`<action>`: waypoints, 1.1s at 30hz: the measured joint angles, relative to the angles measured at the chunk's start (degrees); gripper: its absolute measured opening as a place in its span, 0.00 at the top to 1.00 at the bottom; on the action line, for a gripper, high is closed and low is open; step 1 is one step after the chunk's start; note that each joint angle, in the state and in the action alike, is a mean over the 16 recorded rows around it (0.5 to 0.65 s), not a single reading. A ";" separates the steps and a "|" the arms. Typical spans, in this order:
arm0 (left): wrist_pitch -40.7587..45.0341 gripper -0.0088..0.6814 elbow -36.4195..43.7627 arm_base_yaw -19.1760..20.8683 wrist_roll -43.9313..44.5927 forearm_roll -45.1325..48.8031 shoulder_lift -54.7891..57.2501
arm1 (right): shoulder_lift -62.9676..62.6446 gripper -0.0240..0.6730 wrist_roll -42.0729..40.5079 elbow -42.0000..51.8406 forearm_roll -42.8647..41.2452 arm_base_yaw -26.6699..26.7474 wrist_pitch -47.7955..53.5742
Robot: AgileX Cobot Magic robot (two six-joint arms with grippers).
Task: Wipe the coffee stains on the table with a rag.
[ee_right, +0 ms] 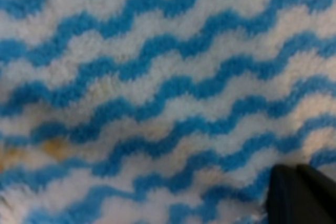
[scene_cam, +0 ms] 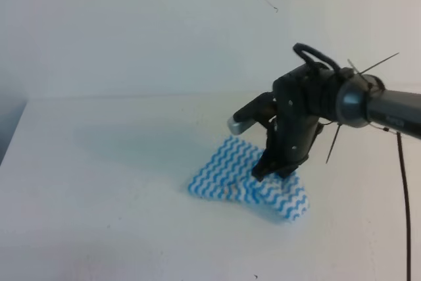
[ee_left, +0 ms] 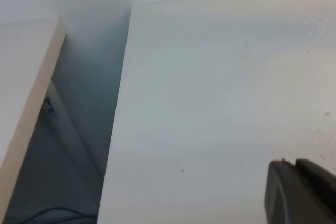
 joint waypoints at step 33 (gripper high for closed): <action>0.35 0.99 -0.72 0.00 -0.02 0.02 0.47 | -62.79 0.97 12.51 13.83 -18.77 -4.34 9.23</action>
